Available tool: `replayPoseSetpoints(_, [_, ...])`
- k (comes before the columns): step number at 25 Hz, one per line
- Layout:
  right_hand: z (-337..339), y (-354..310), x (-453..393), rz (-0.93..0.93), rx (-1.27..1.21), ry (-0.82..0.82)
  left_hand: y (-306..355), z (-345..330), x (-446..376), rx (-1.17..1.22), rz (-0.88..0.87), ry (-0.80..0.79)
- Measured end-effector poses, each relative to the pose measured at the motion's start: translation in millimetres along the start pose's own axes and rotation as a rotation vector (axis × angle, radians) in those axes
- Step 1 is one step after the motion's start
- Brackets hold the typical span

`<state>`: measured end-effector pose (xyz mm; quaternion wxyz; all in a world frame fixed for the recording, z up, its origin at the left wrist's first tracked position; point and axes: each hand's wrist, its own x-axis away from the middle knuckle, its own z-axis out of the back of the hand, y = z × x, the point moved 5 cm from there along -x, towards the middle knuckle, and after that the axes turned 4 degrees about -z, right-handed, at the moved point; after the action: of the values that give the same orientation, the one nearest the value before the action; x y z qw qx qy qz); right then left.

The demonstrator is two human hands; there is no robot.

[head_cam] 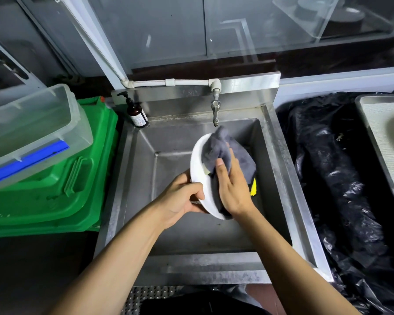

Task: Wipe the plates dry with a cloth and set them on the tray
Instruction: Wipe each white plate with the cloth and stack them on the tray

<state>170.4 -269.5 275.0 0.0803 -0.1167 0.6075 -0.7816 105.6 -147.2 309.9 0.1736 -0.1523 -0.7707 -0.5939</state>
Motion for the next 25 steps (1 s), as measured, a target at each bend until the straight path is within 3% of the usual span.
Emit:
replayPoseSetpoints(2, [10,5,-4,-0.112,-0.001,0.064,-1,-1,1,-0.009,0.005,-0.009])
replayPoseSetpoints(8, [-17,-14,19,-0.07,-0.202,-0.242,8,9,-7,0.028,-0.019,0.045])
replayPoseSetpoints(11, [-9,-11,29,-0.105,-0.177,-0.311,9,23,-8,0.117,-0.028,0.07])
replayPoseSetpoints(19, [27,28,43,0.083,0.028,-0.037,19,44,-6,0.17,-0.005,0.129])
replayPoseSetpoints(25, [49,34,-1,0.05,0.055,0.039,12,30,-4,0.115,0.028,0.067])
